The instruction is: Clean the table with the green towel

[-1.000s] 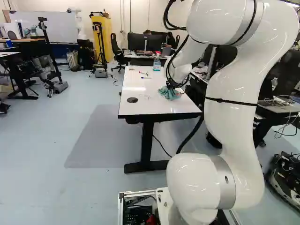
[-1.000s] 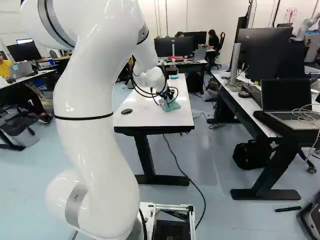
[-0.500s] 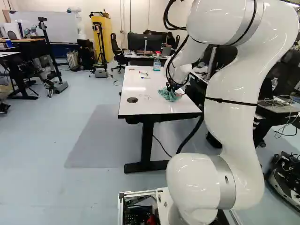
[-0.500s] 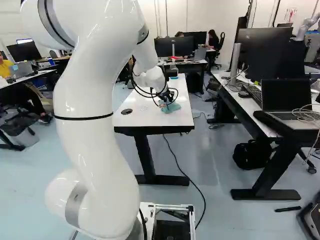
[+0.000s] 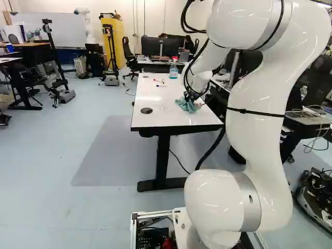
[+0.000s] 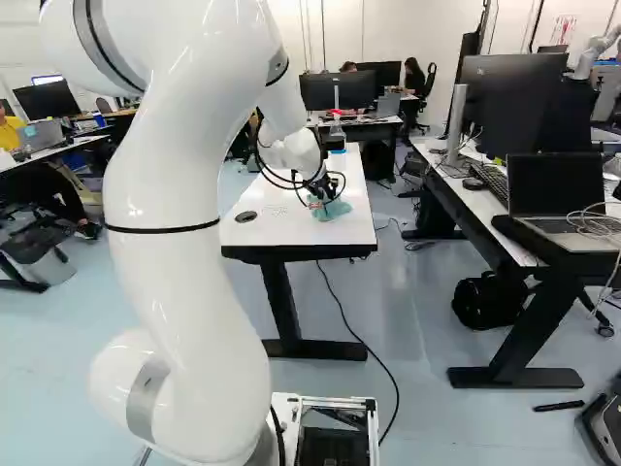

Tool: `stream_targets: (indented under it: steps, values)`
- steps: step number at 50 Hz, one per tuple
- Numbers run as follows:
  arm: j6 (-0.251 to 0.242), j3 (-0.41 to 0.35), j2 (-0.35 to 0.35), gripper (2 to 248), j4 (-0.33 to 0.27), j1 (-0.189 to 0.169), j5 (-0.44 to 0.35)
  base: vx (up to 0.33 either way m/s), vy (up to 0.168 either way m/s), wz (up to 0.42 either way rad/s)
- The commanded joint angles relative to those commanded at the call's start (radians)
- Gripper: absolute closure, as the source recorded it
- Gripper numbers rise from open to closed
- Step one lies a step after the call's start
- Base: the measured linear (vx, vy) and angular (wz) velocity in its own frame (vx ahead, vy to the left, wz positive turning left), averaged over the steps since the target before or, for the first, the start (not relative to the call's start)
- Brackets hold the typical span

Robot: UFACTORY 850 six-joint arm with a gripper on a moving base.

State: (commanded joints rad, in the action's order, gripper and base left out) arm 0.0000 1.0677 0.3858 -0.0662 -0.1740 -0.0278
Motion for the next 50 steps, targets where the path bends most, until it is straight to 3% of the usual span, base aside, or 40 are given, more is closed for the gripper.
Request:
stream_targets:
  steps: [22,50]
  values:
    - [0.0,0.051,0.04,204,0.0,0.01,0.0,0.0,0.0,0.0]
    - [0.0,0.051,0.04,204,0.0,0.084,0.0,0.0,0.0,0.0]
